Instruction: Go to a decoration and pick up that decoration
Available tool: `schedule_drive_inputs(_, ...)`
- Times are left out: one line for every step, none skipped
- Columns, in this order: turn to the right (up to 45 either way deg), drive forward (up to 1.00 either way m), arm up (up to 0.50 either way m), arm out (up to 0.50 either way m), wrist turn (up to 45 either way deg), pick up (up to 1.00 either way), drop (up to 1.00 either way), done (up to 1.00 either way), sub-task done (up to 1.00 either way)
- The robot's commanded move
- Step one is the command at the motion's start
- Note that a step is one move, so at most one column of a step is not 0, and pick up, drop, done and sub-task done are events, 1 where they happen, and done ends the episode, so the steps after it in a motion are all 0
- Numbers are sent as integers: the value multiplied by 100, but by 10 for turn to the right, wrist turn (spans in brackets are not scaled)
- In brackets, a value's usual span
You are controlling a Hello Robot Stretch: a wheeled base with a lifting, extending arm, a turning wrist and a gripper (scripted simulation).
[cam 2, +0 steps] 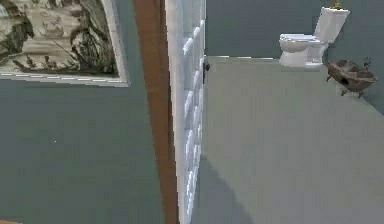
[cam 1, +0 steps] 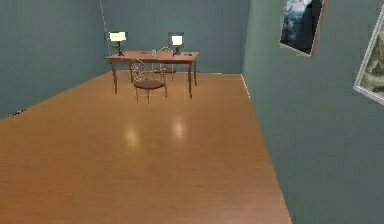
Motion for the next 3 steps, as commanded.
schedule_drive_inputs(90,0,0,0,0,0,0,0,0)
schedule_drive_inputs(0,100,0,0,0,0,0,0,0)
schedule_drive_inputs(0,100,0,0,0,0,0,0,0)
